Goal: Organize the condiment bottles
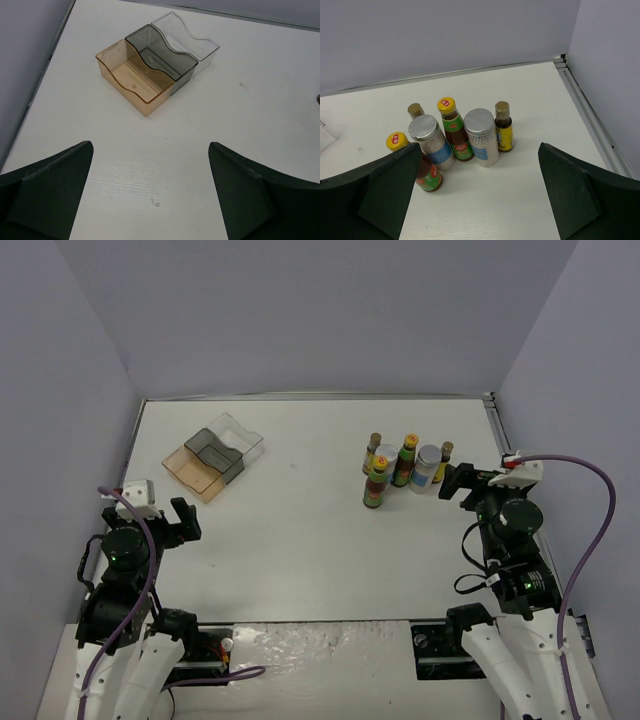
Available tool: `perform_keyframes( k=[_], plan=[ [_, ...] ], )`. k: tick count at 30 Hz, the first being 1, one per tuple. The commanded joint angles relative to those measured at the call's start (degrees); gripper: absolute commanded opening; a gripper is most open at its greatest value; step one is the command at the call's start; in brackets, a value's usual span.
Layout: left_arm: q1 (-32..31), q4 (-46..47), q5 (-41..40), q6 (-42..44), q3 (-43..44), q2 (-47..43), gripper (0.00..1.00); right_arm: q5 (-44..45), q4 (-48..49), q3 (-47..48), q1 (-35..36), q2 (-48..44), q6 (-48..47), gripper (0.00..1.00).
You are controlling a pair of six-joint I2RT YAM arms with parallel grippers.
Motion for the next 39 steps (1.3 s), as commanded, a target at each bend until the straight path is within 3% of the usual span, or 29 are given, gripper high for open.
perform_keyframes(
  k=[1,11,16,26,32,39],
  plan=[
    [-0.1,5.7,4.1,1.1,1.0,2.3,0.97,0.4,5.5,0.9,0.2,0.8,0.0,1.0],
    [-1.3,7.3,12.8,0.2,5.0,10.8,0.97,-1.1,5.5,2.6,0.2,3.8,2.1,1.0],
    [-3.1,17.2,19.3,-6.3,5.7,21.8,0.97,-0.2,5.5,3.3,0.2,8.0,2.8,1.0],
    [-25.8,33.2,6.4,-2.3,15.5,45.3,0.97,1.6,5.7,3.7,0.2,10.3,3.2,1.0],
    [-34.3,42.6,5.4,-0.1,25.0,58.3,0.97,2.3,5.6,4.9,0.2,11.1,2.4,1.0],
    [-40.3,47.3,5.7,2.7,35.3,72.8,0.97,0.6,5.5,7.9,0.2,12.2,-0.3,1.0]
  ],
)
